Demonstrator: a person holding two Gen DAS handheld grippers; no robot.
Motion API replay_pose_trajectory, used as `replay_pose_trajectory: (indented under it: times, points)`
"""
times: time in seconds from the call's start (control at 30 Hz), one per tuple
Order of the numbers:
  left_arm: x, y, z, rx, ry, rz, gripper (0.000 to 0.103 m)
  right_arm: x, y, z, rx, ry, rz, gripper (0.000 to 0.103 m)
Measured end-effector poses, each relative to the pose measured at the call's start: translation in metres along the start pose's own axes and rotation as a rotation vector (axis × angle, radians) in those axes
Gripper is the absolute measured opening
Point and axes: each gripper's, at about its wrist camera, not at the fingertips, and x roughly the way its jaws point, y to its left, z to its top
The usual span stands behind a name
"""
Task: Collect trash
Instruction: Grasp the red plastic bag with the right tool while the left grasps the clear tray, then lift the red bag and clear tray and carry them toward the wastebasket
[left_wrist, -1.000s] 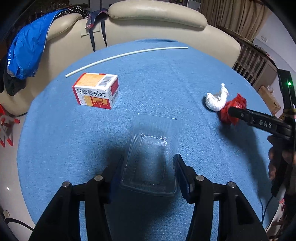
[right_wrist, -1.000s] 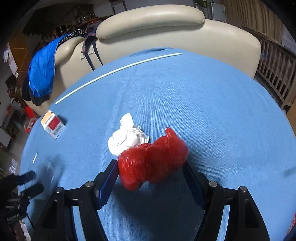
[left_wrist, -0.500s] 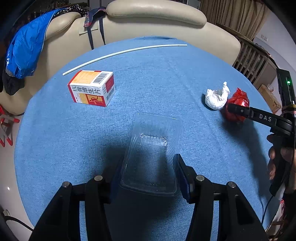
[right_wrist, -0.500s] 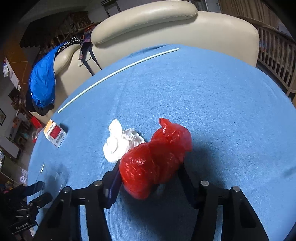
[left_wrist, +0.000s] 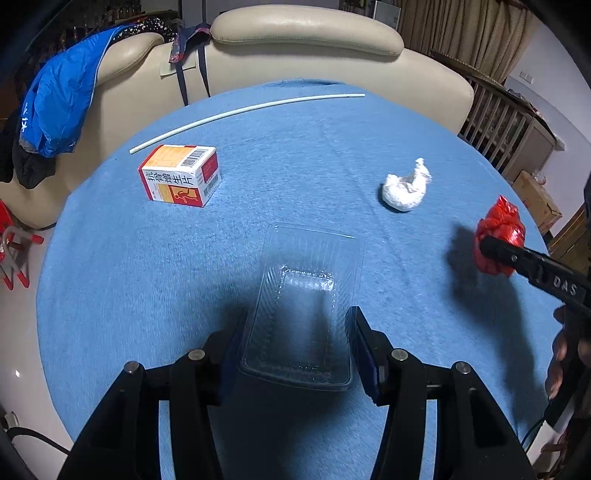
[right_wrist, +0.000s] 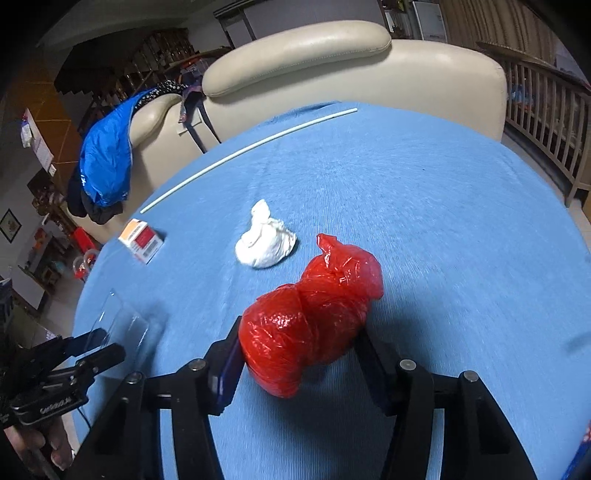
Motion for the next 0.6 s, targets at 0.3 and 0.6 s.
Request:
replay_pose_trajectory:
  times: [0.3,0.6]
  points:
    - [-0.033,-0.011,-0.022,-0.023,-0.042,-0.048,0.056,-0.048,0.001,-0.033,0.016,-0.049,0.017,0.06]
    - [-0.045,-0.031,-0.035,0.004,-0.049,-0.035,0.056,-0.075,-0.003,-0.056,0.039,-0.075,0.04,0.06]
